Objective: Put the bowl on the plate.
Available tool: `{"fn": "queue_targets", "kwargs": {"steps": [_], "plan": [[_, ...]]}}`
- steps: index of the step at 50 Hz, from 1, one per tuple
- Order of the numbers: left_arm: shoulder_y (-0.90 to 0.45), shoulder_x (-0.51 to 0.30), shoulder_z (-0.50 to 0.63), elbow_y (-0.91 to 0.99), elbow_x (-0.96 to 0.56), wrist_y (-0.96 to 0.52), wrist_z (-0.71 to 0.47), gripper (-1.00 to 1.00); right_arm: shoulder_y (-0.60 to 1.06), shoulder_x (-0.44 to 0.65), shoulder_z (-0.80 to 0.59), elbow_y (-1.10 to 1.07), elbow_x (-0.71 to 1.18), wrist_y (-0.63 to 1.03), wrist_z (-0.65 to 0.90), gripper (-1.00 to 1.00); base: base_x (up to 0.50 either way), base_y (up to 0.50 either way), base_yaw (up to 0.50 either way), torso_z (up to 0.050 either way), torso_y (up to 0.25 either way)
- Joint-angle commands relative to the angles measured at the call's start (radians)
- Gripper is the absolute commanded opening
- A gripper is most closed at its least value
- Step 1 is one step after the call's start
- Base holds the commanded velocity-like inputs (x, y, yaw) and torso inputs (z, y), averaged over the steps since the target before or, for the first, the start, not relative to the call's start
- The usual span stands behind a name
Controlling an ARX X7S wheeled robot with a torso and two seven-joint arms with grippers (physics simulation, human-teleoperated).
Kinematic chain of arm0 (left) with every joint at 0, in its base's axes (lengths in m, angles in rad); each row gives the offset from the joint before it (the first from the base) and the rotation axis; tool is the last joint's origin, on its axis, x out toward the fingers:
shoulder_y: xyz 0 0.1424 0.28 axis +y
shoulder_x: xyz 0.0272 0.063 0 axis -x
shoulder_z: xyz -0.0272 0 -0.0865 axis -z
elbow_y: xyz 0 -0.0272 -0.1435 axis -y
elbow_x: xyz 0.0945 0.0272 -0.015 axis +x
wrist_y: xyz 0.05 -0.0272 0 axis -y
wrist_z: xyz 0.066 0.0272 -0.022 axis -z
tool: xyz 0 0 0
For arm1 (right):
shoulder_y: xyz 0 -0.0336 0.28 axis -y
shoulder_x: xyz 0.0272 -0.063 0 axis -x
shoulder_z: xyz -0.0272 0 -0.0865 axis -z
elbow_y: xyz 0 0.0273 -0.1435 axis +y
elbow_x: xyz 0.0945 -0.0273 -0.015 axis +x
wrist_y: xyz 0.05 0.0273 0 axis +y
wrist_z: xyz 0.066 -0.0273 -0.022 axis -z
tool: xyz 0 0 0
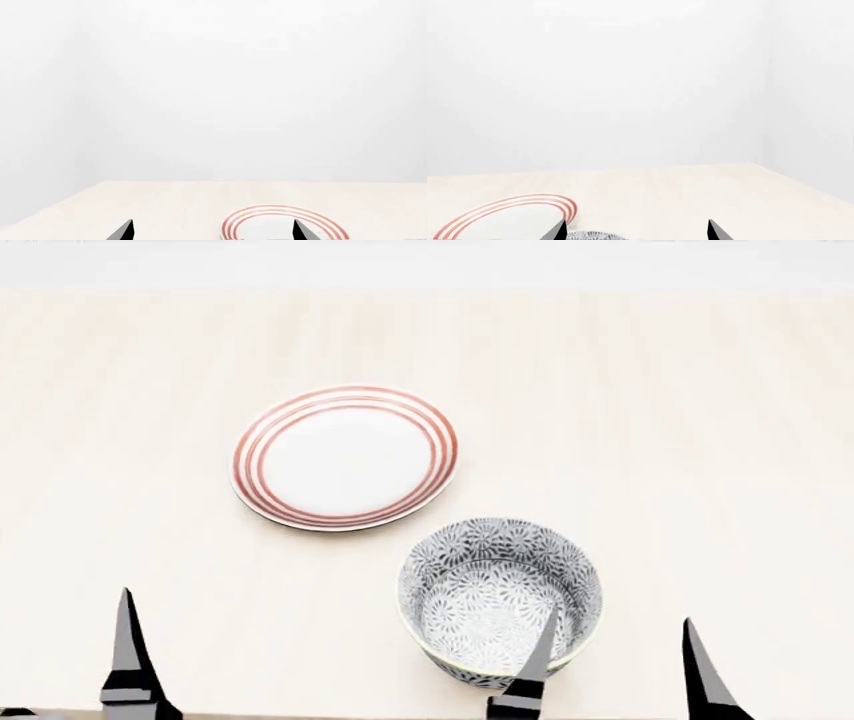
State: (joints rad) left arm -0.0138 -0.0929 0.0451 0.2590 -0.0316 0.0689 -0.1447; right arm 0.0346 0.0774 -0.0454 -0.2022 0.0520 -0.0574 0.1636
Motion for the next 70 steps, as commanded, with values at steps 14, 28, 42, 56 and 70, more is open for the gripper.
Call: {"fn": "queue_targets", "kwargs": {"steps": [14,28,42,56,70], "plan": [[-0.013,-0.018,-0.035,0.129,-0.015,0.068,-0.097,1.0,0.01,0.034,-0.027,-0.116,-0.02,-0.107,0.057,1.0,0.5,0.0,0.0,0.0,0.0],[-0.001,-0.034,0.024,0.181,-0.111,-0.125,-0.072,1.0,0.005,0.046,-0.046,-0.114,-0.024,-0.103,0.084,1.0,0.33,0.0,0.0,0.0,0.0],[-0.134,0.01,0.123,0.215,-0.409,-0.676,-0.039,1.0,0.003,0.062,-0.061,-0.116,-0.015,-0.081,0.097,1.0,0.0,0.0,0.0,0.0,0.0],[-0.205,0.047,0.074,0.181,-0.776,-1.024,-0.033,1.0,0.012,0.071,-0.058,-0.098,-0.01,-0.074,0.125,1.0,0.0,0.0,0.0,0.0,0.0],[-0.263,0.086,-0.011,0.056,-1.176,-1.19,-0.249,1.0,0.026,0.07,-0.04,-0.048,-0.018,-0.103,0.174,1.0,0.0,0.0,0.0,0.0,0.0]]}}
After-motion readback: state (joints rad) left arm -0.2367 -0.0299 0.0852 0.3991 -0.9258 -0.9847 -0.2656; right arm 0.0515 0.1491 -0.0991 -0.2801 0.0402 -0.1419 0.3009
